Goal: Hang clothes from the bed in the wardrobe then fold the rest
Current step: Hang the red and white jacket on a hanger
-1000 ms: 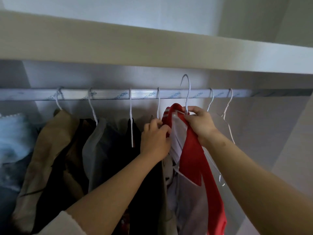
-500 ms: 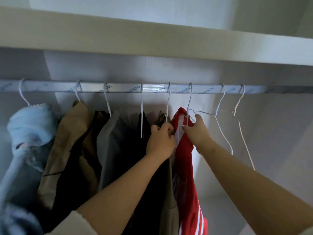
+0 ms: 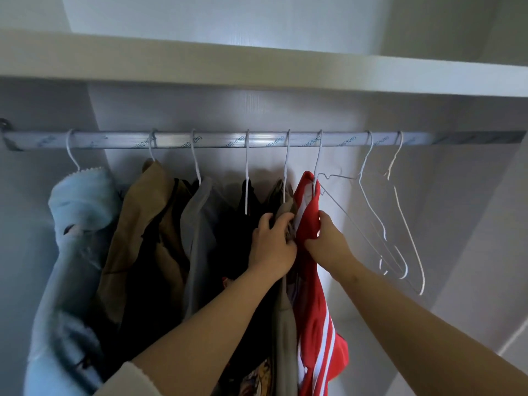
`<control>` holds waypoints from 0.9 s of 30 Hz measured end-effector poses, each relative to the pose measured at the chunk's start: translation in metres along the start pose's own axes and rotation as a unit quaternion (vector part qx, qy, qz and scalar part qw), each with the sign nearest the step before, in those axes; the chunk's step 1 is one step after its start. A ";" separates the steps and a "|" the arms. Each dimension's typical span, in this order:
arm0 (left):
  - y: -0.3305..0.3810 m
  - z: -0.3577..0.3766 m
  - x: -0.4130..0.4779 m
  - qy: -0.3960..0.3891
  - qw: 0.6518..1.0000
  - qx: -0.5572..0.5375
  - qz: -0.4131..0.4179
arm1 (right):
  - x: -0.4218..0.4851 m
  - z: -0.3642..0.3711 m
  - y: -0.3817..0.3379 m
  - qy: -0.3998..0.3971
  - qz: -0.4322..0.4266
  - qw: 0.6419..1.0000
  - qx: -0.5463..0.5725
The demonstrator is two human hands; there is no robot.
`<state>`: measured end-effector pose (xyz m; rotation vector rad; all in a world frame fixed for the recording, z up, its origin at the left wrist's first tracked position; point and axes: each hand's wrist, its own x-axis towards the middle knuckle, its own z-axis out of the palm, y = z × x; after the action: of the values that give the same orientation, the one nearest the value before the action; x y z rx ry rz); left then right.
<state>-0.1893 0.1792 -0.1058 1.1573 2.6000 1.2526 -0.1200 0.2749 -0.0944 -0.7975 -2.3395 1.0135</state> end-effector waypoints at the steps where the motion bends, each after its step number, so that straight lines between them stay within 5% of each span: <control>1: -0.001 0.000 -0.005 0.003 1.000 -0.003 0.001 | -0.006 0.000 0.002 -0.001 0.006 1.000 0.000; 9: 0.009 0.005 -0.052 -0.021 1.000 0.004 -0.005 | -0.067 -0.002 0.022 -0.037 0.019 0.999 0.005; 19: 0.044 0.033 -0.194 0.067 0.997 0.015 -0.029 | -0.196 -0.034 0.064 -0.017 0.079 0.989 0.125; 27: 0.058 0.113 -0.347 -0.095 0.985 -0.065 -0.128 | -0.371 -0.055 0.140 -0.047 0.253 0.948 0.189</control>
<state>0.1339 0.0564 -0.2374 0.8426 2.3961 1.1754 0.2267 0.1330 -0.2349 -1.2376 -1.9492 1.6825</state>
